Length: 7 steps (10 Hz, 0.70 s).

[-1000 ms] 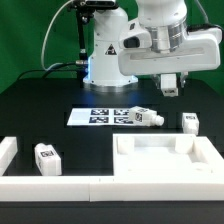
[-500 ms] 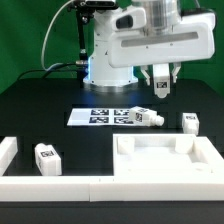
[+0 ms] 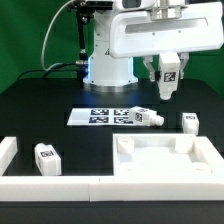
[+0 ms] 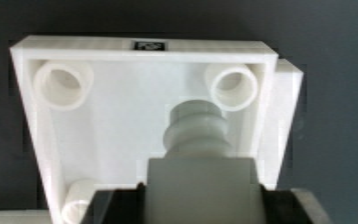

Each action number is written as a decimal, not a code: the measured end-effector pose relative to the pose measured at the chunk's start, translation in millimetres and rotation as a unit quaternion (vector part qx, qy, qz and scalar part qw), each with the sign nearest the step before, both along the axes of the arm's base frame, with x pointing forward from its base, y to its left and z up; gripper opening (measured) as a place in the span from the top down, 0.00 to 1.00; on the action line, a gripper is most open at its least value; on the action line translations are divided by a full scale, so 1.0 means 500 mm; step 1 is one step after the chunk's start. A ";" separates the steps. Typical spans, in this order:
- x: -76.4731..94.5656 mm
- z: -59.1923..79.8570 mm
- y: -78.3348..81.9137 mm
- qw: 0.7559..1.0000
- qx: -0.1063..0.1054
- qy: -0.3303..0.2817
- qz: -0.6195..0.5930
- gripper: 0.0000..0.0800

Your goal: Assemble one leg

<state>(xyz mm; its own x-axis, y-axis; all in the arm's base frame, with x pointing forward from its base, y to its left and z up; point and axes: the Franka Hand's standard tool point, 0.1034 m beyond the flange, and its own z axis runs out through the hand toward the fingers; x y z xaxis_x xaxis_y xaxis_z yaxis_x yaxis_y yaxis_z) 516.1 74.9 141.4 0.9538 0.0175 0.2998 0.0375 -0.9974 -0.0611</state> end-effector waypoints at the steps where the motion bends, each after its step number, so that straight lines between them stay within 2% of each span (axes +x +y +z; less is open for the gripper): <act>1: 0.001 -0.003 -0.009 1.000 -0.007 -0.010 0.013 0.64; 2: 0.027 0.004 -0.029 0.999 -0.014 -0.017 0.023 0.64; 3: 0.075 0.015 -0.038 0.999 -0.019 -0.016 0.036 0.64; 5: 0.180 0.006 -0.027 0.997 -0.031 -0.039 0.067 0.64; 6: 0.197 0.004 -0.016 0.996 -0.028 -0.044 0.068 0.64; 7: 0.195 0.004 -0.019 0.996 -0.029 -0.048 0.067 0.64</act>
Offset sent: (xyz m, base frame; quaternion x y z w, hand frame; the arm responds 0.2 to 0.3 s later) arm 0.0937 -0.0084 0.0045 0.0000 0.0252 -0.1023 0.9944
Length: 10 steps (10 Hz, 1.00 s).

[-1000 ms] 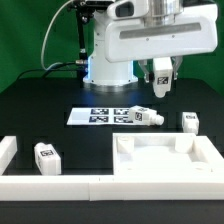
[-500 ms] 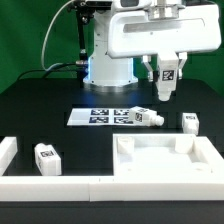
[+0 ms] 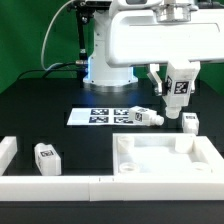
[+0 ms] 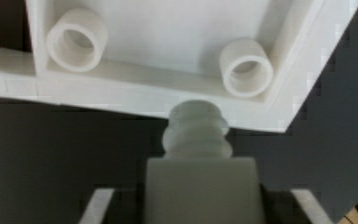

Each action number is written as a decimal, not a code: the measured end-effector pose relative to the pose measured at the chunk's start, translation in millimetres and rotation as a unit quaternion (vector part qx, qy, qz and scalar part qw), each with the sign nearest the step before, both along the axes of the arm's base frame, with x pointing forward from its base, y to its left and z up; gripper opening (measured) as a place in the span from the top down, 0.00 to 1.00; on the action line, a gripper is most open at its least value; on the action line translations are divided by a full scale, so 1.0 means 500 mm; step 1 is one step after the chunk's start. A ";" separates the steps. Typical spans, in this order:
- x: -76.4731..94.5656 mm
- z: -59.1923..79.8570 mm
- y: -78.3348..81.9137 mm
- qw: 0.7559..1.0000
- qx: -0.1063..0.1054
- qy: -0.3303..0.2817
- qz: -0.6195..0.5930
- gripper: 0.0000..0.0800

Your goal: Assemble one leg

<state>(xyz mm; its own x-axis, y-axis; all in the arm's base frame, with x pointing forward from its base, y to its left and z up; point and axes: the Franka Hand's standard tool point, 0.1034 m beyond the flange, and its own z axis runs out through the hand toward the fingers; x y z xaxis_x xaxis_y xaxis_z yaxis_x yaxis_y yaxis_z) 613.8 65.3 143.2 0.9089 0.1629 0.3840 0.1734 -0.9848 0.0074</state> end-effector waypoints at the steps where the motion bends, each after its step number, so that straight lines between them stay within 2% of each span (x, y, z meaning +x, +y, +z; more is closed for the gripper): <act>1: 0.000 -0.001 -0.003 1.000 -0.001 -0.009 -0.001 0.64; 2: -0.001 -0.003 -0.002 1.000 -0.001 -0.008 -0.001 0.64; 3: 0.006 -0.001 -0.004 0.999 -0.003 -0.044 -0.004 0.64; 4: -0.018 -0.037 -0.002 0.997 -0.009 -0.082 -0.007 0.64; 6: -0.009 -0.080 0.024 0.992 -0.008 -0.130 -0.004 0.64; 8: -0.009 -0.129 0.035 0.994 -0.007 -0.105 0.001 0.64; 10: -0.010 -0.129 0.036 0.995 -0.006 -0.098 0.001 0.64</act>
Offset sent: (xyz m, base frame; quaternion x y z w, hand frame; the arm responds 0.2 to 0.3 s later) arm -0.0336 0.0215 -0.0411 0.0281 0.2184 0.0373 0.9747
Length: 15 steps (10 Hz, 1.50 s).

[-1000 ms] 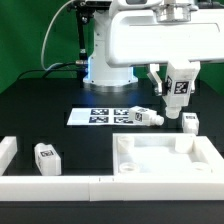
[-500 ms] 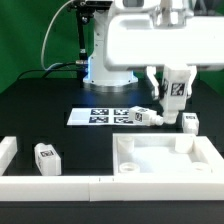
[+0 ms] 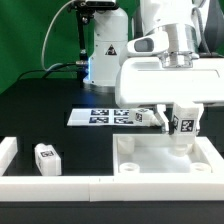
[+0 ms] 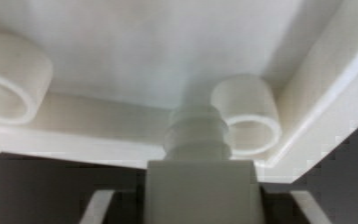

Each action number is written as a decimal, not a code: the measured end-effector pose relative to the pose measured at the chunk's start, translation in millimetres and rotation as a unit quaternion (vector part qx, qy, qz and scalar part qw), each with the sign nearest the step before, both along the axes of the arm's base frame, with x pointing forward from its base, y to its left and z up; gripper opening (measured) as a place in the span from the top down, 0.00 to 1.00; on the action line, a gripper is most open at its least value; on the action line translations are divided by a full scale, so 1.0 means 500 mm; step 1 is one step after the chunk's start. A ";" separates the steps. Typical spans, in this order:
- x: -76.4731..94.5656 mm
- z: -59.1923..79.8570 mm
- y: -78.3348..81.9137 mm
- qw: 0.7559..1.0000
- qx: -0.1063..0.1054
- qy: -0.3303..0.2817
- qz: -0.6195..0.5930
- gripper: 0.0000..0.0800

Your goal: Assemble one leg

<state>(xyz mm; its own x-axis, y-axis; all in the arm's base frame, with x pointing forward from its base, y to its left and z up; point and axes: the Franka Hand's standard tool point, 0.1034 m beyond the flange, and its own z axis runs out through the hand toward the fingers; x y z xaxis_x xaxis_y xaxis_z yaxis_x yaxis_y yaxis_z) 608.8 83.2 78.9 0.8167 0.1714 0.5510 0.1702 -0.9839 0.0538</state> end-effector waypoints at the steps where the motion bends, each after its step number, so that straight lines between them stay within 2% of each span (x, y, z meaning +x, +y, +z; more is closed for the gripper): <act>1: -0.001 -0.002 0.000 1.000 0.000 0.001 0.000 0.64; 3: 0.003 0.000 0.002 1.000 0.001 0.001 0.000 0.64; 5: 0.036 0.014 0.011 1.000 0.005 -0.003 0.001 0.64; 6: 0.054 0.017 0.018 1.000 0.011 0.006 0.000 0.64; 7: 0.058 0.011 0.024 1.000 0.013 0.007 0.000 0.64; 9: 0.049 -0.005 0.039 1.000 0.016 0.013 0.005 0.64; 15: 0.042 -0.036 0.055 1.000 0.015 0.021 0.011 0.64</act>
Offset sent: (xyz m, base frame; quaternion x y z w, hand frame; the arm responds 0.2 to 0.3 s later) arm 0.0163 0.0185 0.0109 0.0416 0.0193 0.0354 0.9983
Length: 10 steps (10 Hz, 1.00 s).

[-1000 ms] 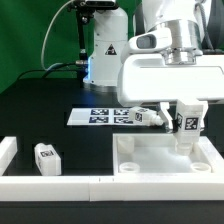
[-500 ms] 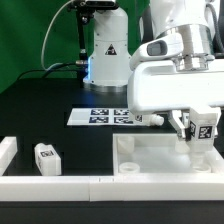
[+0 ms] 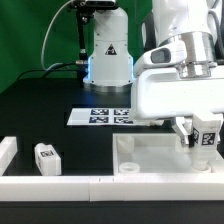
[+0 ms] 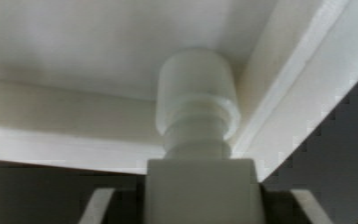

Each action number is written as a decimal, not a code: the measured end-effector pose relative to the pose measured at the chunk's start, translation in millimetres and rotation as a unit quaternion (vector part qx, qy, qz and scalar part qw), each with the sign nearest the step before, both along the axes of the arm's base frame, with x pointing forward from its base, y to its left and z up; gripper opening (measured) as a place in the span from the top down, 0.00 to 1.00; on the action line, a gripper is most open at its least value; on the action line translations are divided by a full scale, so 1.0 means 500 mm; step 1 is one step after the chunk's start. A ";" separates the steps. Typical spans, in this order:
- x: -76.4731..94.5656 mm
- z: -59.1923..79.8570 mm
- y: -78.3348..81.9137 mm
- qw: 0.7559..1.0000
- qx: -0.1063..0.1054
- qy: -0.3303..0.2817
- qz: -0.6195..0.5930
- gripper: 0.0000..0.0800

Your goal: Assemble one leg

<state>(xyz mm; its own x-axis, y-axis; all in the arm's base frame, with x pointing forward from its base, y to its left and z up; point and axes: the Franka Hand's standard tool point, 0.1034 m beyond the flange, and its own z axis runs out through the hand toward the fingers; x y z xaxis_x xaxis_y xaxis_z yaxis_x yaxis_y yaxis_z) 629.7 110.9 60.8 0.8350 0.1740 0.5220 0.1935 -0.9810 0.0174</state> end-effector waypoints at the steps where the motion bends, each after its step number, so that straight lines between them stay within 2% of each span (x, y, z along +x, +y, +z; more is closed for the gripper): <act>1: -0.001 -0.002 0.001 1.000 0.000 0.000 0.000 0.64; 4: -0.007 -0.019 0.001 1.000 -0.002 0.003 0.001 0.64; 7: 0.000 -0.020 0.001 1.000 -0.002 -0.030 -0.002 0.64; 10: 0.000 -0.020 0.001 1.000 -0.004 -0.030 0.000 0.64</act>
Offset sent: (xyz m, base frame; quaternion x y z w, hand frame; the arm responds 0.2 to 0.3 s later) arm -0.0004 -0.0003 -0.0109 -0.0080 0.0095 -0.0022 0.9999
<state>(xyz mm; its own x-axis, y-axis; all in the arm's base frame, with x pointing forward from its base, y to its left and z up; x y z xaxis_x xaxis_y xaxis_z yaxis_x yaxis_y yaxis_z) 629.7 111.3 50.8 0.8017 0.1786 0.5704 0.1927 -0.9806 0.0362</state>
